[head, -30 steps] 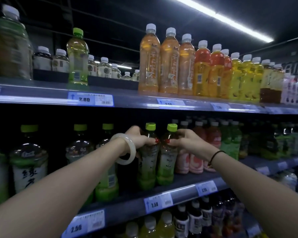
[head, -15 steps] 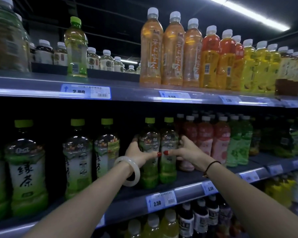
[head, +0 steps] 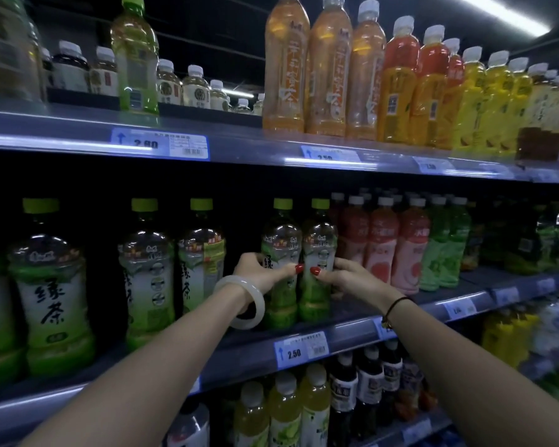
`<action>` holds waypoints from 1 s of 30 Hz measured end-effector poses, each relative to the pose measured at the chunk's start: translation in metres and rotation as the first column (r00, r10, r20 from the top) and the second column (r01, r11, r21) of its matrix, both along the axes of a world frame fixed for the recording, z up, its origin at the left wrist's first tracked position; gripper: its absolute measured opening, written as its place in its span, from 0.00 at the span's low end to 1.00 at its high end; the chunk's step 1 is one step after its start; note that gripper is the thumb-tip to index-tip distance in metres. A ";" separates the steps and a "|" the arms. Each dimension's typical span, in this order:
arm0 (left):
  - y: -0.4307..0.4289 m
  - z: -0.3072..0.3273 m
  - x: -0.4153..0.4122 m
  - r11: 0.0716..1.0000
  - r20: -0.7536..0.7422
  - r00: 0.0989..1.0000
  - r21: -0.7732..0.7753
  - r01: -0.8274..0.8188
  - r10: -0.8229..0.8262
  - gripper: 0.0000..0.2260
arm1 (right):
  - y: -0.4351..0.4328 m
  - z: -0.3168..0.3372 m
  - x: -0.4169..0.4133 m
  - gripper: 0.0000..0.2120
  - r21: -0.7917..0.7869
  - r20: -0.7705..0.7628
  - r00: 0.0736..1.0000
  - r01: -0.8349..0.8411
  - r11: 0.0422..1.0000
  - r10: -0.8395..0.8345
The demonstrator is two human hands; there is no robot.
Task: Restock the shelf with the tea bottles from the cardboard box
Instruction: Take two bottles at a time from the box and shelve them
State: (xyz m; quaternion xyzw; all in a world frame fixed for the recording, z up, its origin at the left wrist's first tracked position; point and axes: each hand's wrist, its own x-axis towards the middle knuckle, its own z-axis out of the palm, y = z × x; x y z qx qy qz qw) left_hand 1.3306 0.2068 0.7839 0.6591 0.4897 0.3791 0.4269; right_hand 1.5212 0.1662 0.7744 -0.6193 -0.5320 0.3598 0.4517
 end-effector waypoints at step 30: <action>-0.132 -0.072 0.088 0.410 -0.849 0.249 0.042 0.911 -0.466 0.11 | -0.250 -0.059 -0.016 0.14 -0.292 0.682 0.690 0.563 0.774 -0.244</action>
